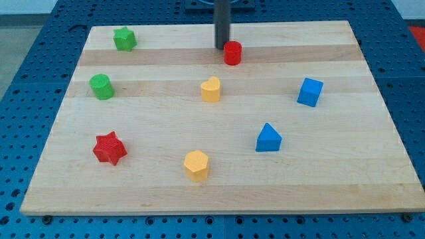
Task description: Slide green circle closer to the yellow heart
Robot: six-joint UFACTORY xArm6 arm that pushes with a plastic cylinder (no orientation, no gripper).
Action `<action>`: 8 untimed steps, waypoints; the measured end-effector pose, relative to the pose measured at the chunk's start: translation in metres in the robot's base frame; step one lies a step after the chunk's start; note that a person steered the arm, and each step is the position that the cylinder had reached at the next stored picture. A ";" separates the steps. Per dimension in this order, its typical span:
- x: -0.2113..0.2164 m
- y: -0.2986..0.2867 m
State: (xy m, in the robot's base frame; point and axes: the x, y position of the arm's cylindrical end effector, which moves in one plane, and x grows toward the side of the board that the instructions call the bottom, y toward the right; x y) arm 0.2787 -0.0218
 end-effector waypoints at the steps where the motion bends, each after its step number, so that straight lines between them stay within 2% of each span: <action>1: 0.028 -0.065; 2: 0.029 -0.141; 3: 0.027 -0.155; 4: 0.027 -0.199; 5: 0.040 -0.280; 6: 0.096 -0.243; 8: 0.136 -0.191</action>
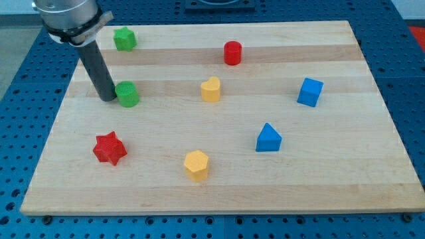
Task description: Slide green circle closer to the yellow heart
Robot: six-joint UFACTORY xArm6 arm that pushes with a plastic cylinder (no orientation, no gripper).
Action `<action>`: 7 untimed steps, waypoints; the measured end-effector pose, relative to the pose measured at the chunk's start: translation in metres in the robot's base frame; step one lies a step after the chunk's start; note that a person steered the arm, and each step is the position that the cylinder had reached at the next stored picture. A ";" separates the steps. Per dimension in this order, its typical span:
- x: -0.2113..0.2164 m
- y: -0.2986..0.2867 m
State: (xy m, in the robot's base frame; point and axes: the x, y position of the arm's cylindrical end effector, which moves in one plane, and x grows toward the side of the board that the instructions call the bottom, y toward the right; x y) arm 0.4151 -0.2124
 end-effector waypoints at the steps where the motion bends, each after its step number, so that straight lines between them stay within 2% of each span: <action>1: 0.015 0.010; 6: -0.021 0.034; 7: -0.021 0.063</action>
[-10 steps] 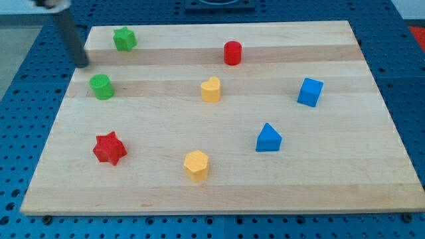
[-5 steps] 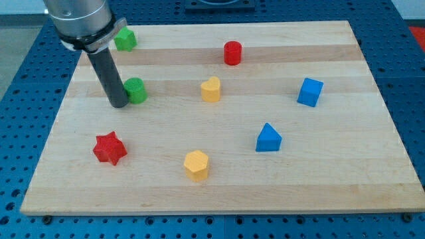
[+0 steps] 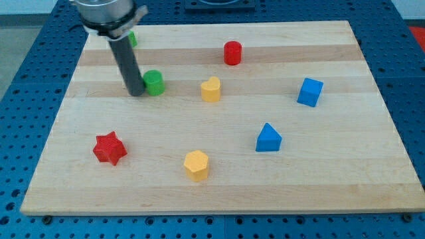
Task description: Slide green circle closer to the yellow heart
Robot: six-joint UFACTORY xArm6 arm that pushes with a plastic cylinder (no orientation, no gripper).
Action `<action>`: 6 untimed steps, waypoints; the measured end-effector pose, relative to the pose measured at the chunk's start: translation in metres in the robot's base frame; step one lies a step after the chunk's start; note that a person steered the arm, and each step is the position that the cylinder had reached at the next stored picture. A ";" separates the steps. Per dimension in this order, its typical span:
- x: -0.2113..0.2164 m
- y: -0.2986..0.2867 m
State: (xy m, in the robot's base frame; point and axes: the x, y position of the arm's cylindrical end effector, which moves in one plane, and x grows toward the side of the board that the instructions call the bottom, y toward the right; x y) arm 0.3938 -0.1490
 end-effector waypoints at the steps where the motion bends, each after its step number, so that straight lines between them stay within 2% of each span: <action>1: 0.000 0.012; 3: -0.039 -0.032; 4: -0.043 0.010; 6: 0.009 0.029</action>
